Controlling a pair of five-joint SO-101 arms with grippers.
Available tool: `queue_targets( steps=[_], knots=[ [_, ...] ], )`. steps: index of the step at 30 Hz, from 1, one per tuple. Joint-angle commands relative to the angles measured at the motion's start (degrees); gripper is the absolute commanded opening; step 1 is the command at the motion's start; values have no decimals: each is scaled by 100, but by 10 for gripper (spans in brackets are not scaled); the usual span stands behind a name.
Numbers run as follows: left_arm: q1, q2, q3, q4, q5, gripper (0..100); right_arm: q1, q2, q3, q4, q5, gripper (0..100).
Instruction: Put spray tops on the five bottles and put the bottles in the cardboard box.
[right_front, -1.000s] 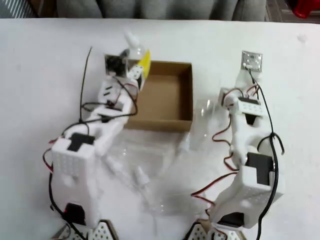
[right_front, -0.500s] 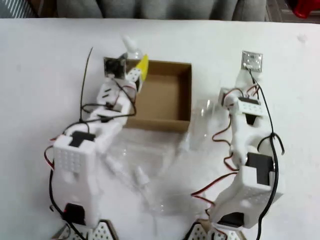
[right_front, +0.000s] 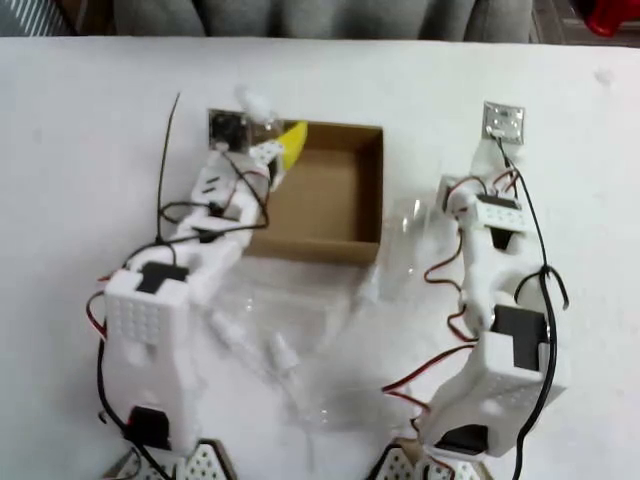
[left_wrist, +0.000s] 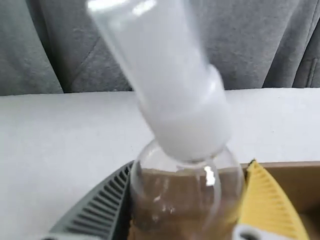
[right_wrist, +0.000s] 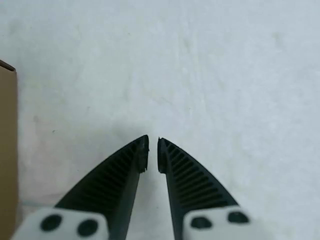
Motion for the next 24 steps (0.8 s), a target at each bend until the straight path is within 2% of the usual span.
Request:
queue_targets(
  steps=[1,10,24],
  knots=[
    [-66,-127,-193,18,97,312,48,-22,-88,-110,53,15],
    [-110,-620,-123,18,97,312,48,-22,-88,-110,53,15],
    [-127,-2659,1538,35,79,309,57,664,-721,-66,53,15]
  ],
)
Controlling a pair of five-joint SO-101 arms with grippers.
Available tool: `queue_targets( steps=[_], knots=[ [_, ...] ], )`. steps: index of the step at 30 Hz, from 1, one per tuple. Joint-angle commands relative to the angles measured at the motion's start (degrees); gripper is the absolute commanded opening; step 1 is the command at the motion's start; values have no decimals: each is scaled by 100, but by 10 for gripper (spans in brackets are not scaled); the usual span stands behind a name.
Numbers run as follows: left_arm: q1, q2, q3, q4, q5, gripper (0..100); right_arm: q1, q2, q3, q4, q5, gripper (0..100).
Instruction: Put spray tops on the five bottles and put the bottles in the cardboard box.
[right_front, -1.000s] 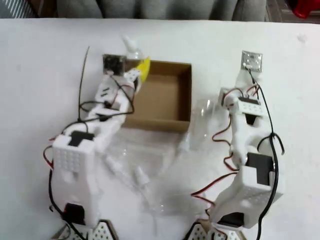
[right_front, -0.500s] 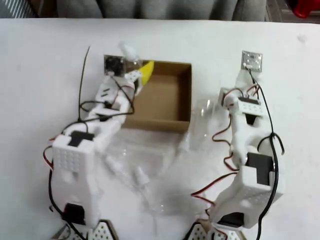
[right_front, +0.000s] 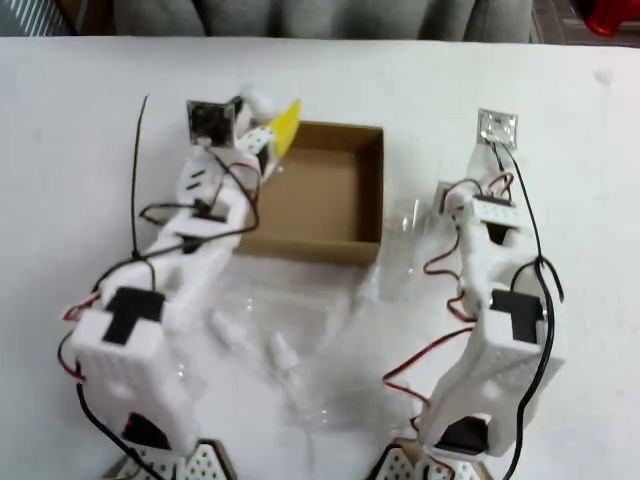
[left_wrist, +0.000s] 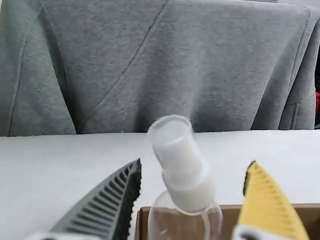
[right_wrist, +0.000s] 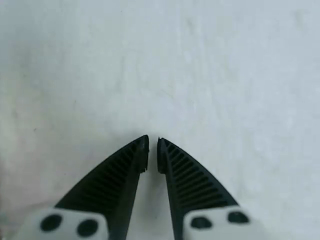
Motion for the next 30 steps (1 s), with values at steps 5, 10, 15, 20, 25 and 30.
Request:
queue_targets(
  steps=[5,10,15,20,25,30],
  knots=[
    [-57,-1648,1037,290,53,309,57,-84,-299,-66,53,15],
    [-92,-2949,1908,1380,44,308,57,-84,-299,-66,53,15],
    [-92,-4637,2980,2224,44,308,57,-84,-299,-66,53,15],
    [-163,-6519,3481,4044,62,300,57,-66,-299,-66,53,15],
    [-470,-8145,3314,6242,79,94,48,-48,-281,-66,62,15],
    [-963,-9209,3209,7209,79,59,48,-48,-273,-66,62,15]
  ],
)
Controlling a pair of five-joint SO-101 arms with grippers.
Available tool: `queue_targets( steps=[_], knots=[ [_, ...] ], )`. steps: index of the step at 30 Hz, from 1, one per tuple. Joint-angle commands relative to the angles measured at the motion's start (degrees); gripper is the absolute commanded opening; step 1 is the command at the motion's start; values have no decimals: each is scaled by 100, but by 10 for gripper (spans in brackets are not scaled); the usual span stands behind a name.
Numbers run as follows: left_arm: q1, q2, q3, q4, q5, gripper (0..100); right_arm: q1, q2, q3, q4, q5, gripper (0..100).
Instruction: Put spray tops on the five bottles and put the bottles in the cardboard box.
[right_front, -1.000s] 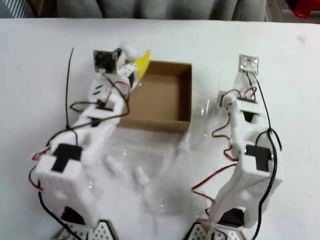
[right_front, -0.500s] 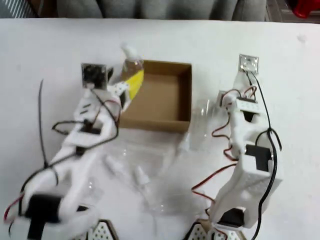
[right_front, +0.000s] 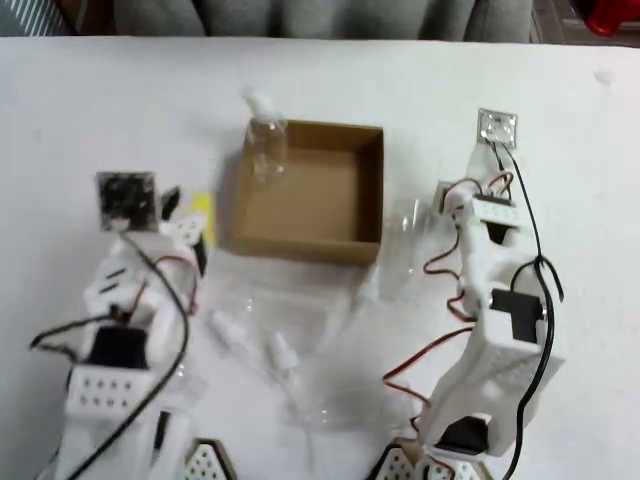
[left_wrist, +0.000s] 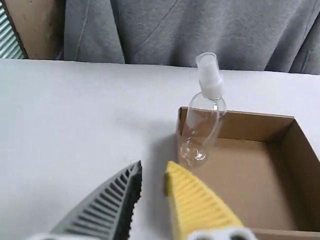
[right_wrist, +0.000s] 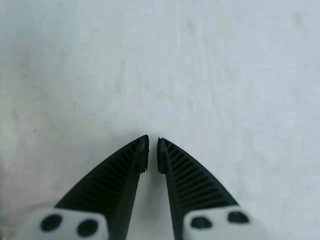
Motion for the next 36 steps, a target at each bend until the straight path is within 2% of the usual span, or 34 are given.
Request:
queue_targets(
  steps=[1,2,9,15,20,26,32,36],
  knots=[
    [-382,-796,-316,589,79,34,48,-48,-264,-57,62,15],
    [-497,-927,-325,765,79,12,48,-48,-264,-57,62,15],
    [-1200,-980,-774,2356,53,21,-4,-40,-264,-57,62,15],
    [-1191,312,-1996,4123,9,21,-40,-40,-255,-57,62,15],
    [-1191,1982,-2866,5477,-1196,21,-40,-40,-255,-57,62,15],
    [-1226,3222,-3015,6655,-3314,21,-48,-31,-255,-57,62,15],
    [-1200,3099,-2936,6884,-4580,20,-136,-31,-255,-57,79,15],
    [-1182,3090,-2224,6338,-5046,20,-119,-31,-255,-57,70,15]
  ],
)
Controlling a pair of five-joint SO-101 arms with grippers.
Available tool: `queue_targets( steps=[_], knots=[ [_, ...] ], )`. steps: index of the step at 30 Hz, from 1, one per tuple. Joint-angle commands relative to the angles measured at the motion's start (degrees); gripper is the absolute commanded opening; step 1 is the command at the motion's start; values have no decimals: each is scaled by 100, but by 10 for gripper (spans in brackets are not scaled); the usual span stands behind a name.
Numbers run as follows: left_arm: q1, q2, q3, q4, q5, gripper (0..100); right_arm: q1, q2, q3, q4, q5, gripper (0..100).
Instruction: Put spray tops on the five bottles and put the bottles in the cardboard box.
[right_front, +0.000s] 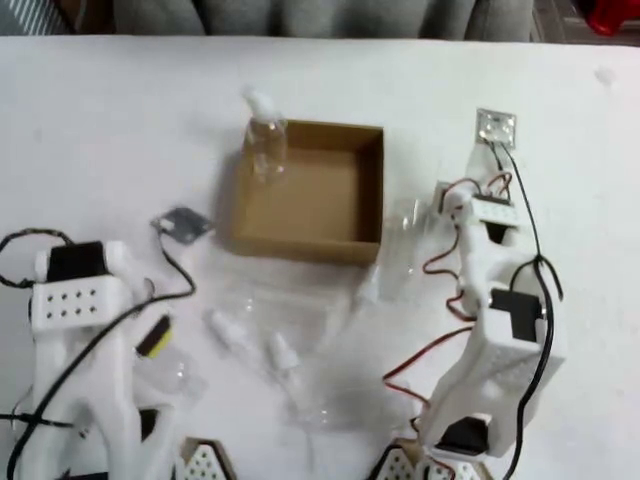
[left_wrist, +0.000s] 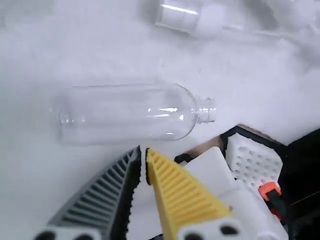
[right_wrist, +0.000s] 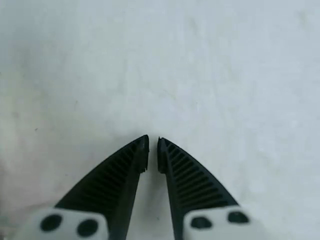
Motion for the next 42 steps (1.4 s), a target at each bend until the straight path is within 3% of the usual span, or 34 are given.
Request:
queue_targets(
  steps=[1,10,17,23,34,40,42],
  knots=[
    [-13,-101,536,-615,-352,20,-84,-75,-246,-57,70,15],
    [224,-127,2066,-2224,-343,20,-84,-75,-246,-57,70,15],
    [822,-136,2400,-3068,-325,20,-66,-75,-246,-57,70,15],
    [848,-136,2514,-3684,-316,20,-66,-75,-246,-57,70,15],
    [725,-145,756,-3675,1292,21,-84,-75,-246,-57,70,15],
    [-268,-145,-352,-3675,1363,24,-84,-75,-246,-57,70,15],
    [-664,-101,-571,-3684,1037,24,-84,-75,-246,-57,70,15]
  ],
)
